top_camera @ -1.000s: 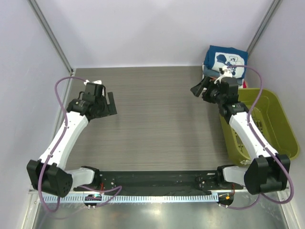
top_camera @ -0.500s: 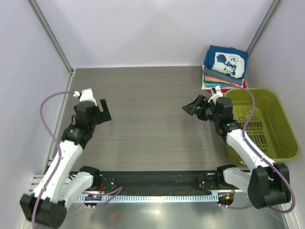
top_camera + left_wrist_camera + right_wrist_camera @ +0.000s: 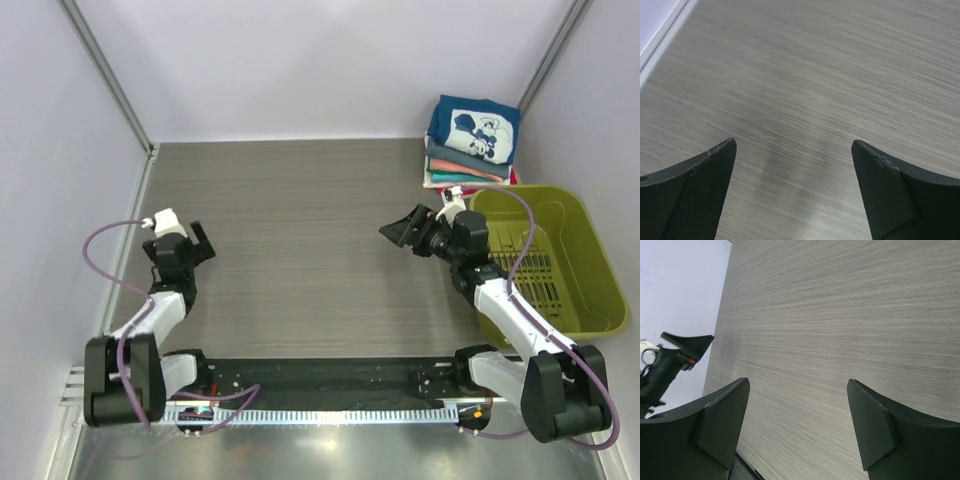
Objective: Fold and stack the t-shirts
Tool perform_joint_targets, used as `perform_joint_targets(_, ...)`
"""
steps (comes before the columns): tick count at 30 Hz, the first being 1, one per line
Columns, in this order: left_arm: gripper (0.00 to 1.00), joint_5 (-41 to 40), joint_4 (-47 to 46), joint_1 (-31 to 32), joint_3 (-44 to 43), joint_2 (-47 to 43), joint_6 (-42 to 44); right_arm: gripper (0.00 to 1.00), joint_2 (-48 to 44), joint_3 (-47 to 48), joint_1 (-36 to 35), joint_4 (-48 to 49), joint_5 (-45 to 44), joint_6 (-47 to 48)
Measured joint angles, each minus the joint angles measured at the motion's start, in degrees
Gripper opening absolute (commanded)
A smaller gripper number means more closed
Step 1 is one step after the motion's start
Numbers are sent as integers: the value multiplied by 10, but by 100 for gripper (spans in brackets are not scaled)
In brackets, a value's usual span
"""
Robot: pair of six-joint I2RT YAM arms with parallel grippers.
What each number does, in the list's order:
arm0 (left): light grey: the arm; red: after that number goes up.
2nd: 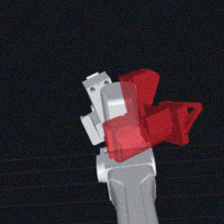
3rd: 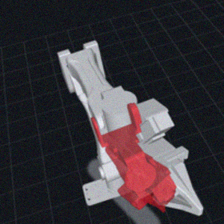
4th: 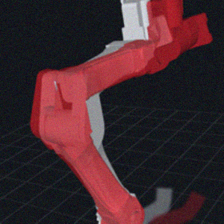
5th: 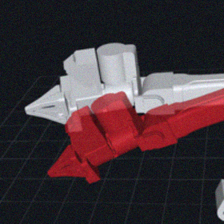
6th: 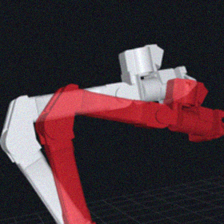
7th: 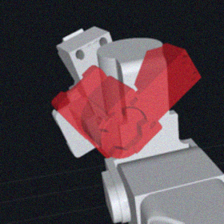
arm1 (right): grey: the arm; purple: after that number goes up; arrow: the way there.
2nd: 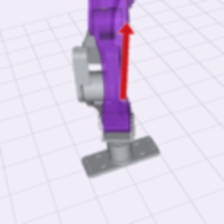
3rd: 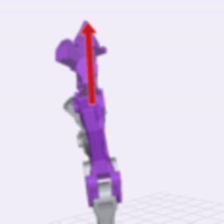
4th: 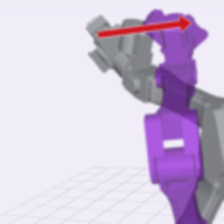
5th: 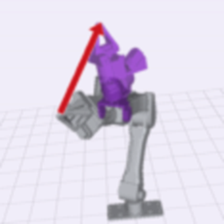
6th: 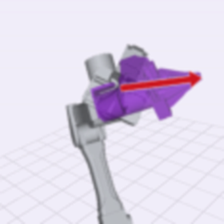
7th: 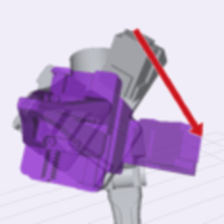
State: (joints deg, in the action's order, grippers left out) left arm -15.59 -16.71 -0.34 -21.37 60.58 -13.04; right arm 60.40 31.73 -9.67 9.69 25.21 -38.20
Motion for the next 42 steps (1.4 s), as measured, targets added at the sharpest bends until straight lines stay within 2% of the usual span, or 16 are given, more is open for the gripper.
perform_joint_targets(4, 91, 62, -87, -87, 7, 110, -30, 85, 5, -8, 0, 6, 3, -3)
perform_joint_targets(9, 88, 127, -200, -118, 10, 194, -48, 85, 16, -11, 0, 28, 5, -3)
perform_joint_targets(12, 84, 158, -221, -110, 6, 209, -45, 85, 38, -11, 0, 39, 7, -3)
perform_joint_targets(15, 89, 164, -257, -82, 12, 209, -26, 85, 57, -16, 0, 49, 12, -6)
perform_joint_targets(16, 94, 160, -278, -70, 20, 209, -18, 85, 59, -18, 0, 53, 12, -7)
perform_joint_targets(19, 100, 125, -399, -4, 68, 250, 15, 85, 60, -21, 0, 57, 15, -8)
perform_joint_targets(22, 100, 101, -379, 23, 69, 260, 27, 85, 60, -21, 0, 62, 16, -8)
perform_joint_targets(31, 100, 76, -392, 23, 54, 256, 48, 84, 74, -21, 0, 58, 14, -8)
perform_joint_targets(42, 100, 76, -391, 23, 54, 256, 50, 87, 39, -18, -5, -26, -31, 17)
